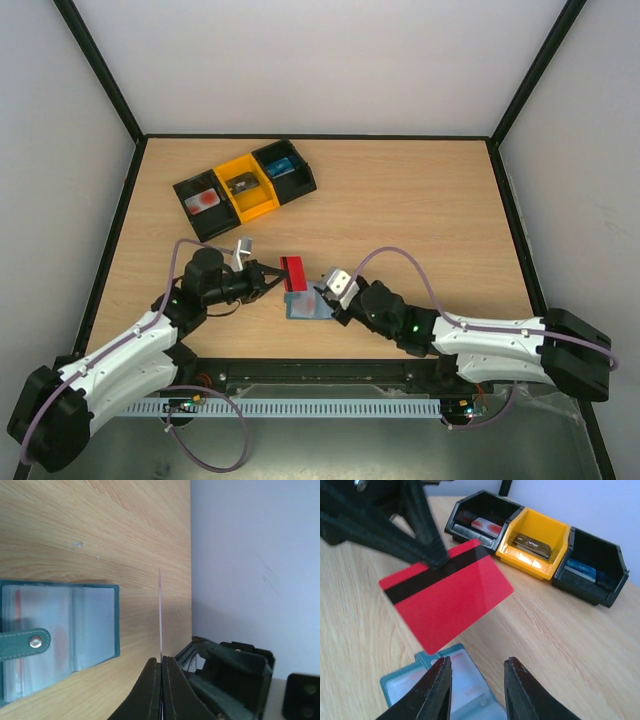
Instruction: Take the credit cards out of the card holder
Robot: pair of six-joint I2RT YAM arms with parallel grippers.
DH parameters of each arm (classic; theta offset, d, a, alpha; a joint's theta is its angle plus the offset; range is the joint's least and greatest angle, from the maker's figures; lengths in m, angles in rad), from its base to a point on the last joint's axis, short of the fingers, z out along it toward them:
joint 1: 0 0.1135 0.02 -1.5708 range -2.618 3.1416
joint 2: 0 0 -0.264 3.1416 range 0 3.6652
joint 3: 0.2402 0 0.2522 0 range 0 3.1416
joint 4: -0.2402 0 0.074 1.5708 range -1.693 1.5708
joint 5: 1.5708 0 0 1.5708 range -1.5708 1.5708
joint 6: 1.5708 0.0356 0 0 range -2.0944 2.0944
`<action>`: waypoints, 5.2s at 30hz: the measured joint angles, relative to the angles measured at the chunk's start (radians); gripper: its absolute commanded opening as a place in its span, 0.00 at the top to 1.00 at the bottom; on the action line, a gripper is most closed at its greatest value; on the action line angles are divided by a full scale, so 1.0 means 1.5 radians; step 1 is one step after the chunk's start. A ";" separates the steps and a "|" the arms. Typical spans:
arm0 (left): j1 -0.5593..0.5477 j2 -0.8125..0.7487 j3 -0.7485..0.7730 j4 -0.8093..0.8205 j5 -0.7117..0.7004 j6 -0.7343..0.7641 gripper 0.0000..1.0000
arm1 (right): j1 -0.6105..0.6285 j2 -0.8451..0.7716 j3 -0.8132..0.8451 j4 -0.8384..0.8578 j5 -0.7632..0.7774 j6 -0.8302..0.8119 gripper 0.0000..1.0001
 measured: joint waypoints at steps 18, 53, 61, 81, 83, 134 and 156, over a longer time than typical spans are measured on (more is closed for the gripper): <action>0.000 -0.013 -0.002 0.011 0.034 -0.086 0.97 | 0.049 0.079 -0.005 0.099 0.005 -0.343 0.60; 0.000 -0.046 -0.023 0.027 0.053 -0.121 0.22 | 0.116 0.116 -0.002 0.168 0.124 -0.424 0.98; 0.001 -0.109 0.011 -0.057 -0.012 -0.062 0.05 | 0.117 0.038 -0.003 0.137 0.148 -0.243 0.98; 0.003 -0.170 0.060 -0.134 -0.077 0.072 0.19 | 0.081 -0.085 0.054 -0.002 0.156 0.438 0.98; 0.003 -0.170 0.044 -0.120 -0.066 0.064 0.24 | 0.076 -0.088 0.054 0.011 0.138 0.491 0.98; 0.006 -0.165 0.016 -0.032 -0.172 0.020 0.97 | 0.037 -0.162 0.001 -0.102 0.055 0.716 0.02; 0.409 0.161 0.249 -0.170 -0.055 0.189 0.97 | 0.037 -0.317 -0.006 -0.256 0.082 0.666 0.02</action>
